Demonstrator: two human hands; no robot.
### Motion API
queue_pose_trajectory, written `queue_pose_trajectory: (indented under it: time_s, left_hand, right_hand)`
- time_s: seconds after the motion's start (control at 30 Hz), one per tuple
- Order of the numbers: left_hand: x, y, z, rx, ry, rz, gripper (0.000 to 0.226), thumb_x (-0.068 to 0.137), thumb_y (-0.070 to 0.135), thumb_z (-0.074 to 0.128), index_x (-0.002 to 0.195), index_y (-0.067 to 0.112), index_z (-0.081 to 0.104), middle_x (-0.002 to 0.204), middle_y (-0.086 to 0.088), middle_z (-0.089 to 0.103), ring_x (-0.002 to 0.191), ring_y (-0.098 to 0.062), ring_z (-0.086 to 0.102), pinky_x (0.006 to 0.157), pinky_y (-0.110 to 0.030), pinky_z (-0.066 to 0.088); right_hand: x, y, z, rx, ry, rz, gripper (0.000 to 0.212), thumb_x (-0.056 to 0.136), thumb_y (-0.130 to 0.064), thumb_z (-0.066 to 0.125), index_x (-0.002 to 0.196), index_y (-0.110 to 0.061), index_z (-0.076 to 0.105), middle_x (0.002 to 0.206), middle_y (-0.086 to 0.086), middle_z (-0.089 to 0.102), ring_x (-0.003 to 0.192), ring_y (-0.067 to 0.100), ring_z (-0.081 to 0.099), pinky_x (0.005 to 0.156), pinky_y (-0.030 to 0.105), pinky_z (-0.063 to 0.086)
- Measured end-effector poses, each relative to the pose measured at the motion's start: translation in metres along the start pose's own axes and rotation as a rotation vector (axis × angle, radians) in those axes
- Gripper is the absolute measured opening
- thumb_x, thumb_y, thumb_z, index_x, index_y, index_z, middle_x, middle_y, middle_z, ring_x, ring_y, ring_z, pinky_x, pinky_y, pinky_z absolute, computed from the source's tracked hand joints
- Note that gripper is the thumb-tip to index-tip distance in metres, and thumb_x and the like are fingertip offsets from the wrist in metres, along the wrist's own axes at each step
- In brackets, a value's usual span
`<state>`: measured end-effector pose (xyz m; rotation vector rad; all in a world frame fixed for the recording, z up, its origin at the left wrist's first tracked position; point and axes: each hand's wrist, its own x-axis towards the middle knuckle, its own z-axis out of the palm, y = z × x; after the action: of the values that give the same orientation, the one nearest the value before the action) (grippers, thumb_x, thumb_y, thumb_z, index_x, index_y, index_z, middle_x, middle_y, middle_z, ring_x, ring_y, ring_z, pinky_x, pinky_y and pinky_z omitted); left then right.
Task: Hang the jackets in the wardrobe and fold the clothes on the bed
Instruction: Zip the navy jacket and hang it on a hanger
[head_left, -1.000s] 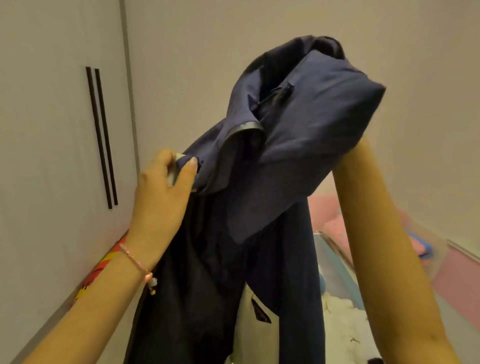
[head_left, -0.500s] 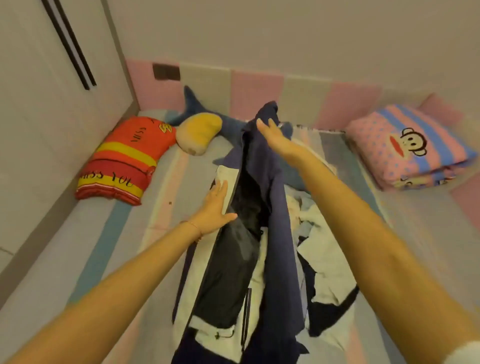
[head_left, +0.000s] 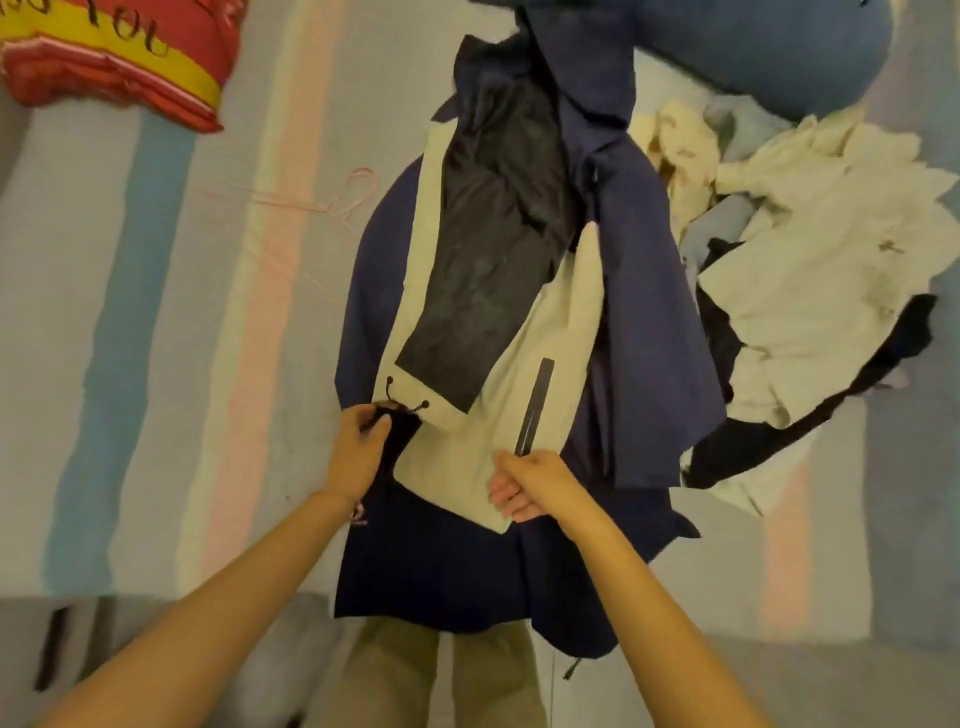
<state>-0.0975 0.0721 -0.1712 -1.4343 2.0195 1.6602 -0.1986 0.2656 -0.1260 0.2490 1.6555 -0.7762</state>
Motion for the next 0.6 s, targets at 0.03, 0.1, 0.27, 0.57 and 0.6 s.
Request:
queue_pose_trajectory:
  time_s: [0.03, 0.1, 0.27, 0.57, 0.6]
  left_hand:
    - [0.006, -0.004, 0.003, -0.096, 0.05, -0.082, 0.027, 0.098, 0.022, 0.045, 0.121, 0.009, 0.043, 0.124, -0.011, 0.049, 0.108, -0.018, 0.051, 0.098, -0.04, 0.042]
    - [0.014, -0.006, 0.008, -0.301, 0.103, -0.231, 0.027, 0.097, 0.028, 0.047, 0.118, 0.013, 0.042, 0.119, -0.006, 0.048, 0.11, -0.018, 0.048, 0.096, -0.039, 0.044]
    - [0.031, -0.016, 0.024, -0.223, 0.131, -0.151, 0.035, 0.092, 0.023, 0.056, 0.123, 0.009, 0.047, 0.097, 0.0, 0.055, 0.094, -0.016, 0.054, 0.07, -0.024, 0.047]
    - [0.042, -0.002, 0.04, -0.678, 0.165, -0.302, 0.024, 0.087, 0.017, 0.063, 0.107, 0.01, 0.051, 0.1, -0.011, 0.06, 0.092, -0.021, 0.061, 0.066, -0.027, 0.054]
    - [0.044, 0.001, 0.038, -0.706, 0.139, -0.338, 0.018, 0.088, 0.015, 0.061, 0.102, 0.01, 0.052, 0.099, -0.011, 0.059, 0.094, -0.021, 0.06, 0.064, -0.027, 0.054]
  right_hand:
    - [0.0, -0.002, 0.007, 0.002, -0.075, 0.025, 0.048, 0.096, -0.045, 0.048, 0.087, -0.003, 0.069, 0.075, 0.01, 0.069, 0.054, 0.013, 0.063, 0.052, 0.02, 0.053]
    - [0.002, -0.005, 0.021, 0.042, -0.231, 0.088, 0.062, 0.095, -0.055, 0.04, 0.11, 0.0, 0.064, 0.089, 0.014, 0.072, 0.065, 0.017, 0.068, 0.056, 0.021, 0.055]
    - [0.034, 0.019, 0.078, 0.489, -0.296, 0.257, 0.088, 0.084, -0.07, 0.042, 0.144, -0.005, 0.032, 0.141, 0.015, 0.047, 0.122, 0.028, 0.053, 0.092, 0.036, 0.048]
    - [0.038, 0.032, 0.113, 1.443, 0.036, 0.288, 0.021, 0.094, -0.023, 0.058, 0.091, -0.003, 0.057, 0.095, 0.01, 0.061, 0.104, 0.023, 0.06, 0.088, 0.032, 0.047]
    - [0.034, 0.033, 0.112, 1.426, 0.057, 0.277, 0.018, 0.096, -0.019, 0.055, 0.087, -0.004, 0.057, 0.092, 0.01, 0.062, 0.094, 0.022, 0.062, 0.082, 0.03, 0.049]
